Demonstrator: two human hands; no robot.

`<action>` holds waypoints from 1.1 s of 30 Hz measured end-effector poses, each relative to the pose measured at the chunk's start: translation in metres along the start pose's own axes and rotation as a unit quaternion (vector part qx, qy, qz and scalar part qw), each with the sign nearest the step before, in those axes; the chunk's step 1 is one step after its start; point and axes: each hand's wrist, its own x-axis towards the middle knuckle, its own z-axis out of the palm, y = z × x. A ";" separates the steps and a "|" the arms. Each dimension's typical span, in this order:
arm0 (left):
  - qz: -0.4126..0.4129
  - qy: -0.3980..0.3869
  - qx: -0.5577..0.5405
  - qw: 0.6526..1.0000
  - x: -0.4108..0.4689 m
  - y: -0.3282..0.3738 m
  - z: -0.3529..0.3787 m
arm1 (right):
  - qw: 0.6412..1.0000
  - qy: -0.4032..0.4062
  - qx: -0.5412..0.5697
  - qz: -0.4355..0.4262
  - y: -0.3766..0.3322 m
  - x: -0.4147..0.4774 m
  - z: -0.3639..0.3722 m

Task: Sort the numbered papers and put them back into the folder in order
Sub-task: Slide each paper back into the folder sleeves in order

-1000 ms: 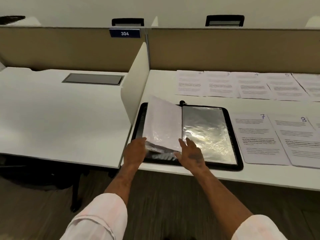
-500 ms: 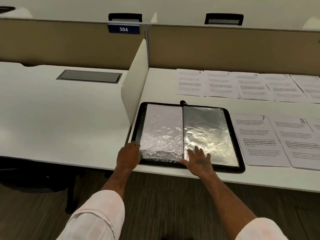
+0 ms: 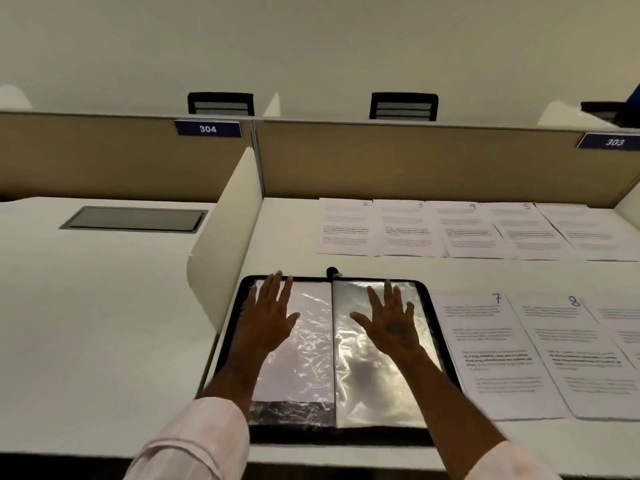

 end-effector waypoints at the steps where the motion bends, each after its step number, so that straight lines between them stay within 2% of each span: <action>1: 0.001 0.002 0.002 1.000 0.016 0.002 0.002 | 1.000 0.011 -0.001 0.006 0.006 0.016 -0.001; 11: -0.014 -0.006 0.001 1.000 0.156 0.018 0.027 | 1.000 -0.016 0.017 0.010 0.049 0.150 -0.006; 13: -0.008 -0.005 0.003 1.000 0.183 0.019 0.032 | 1.000 0.007 0.015 0.011 0.054 0.172 -0.011; 26: -0.011 -0.084 -0.002 0.996 0.335 0.019 0.096 | 0.997 -0.037 0.062 0.027 0.061 0.317 -0.004; 29: -0.066 -0.081 -0.012 0.994 0.361 0.023 0.111 | 0.993 -0.012 0.104 0.062 0.059 0.347 0.006; 33: -0.199 -0.045 -0.016 0.979 0.386 0.033 0.123 | 0.974 0.006 0.180 0.140 0.053 0.379 0.014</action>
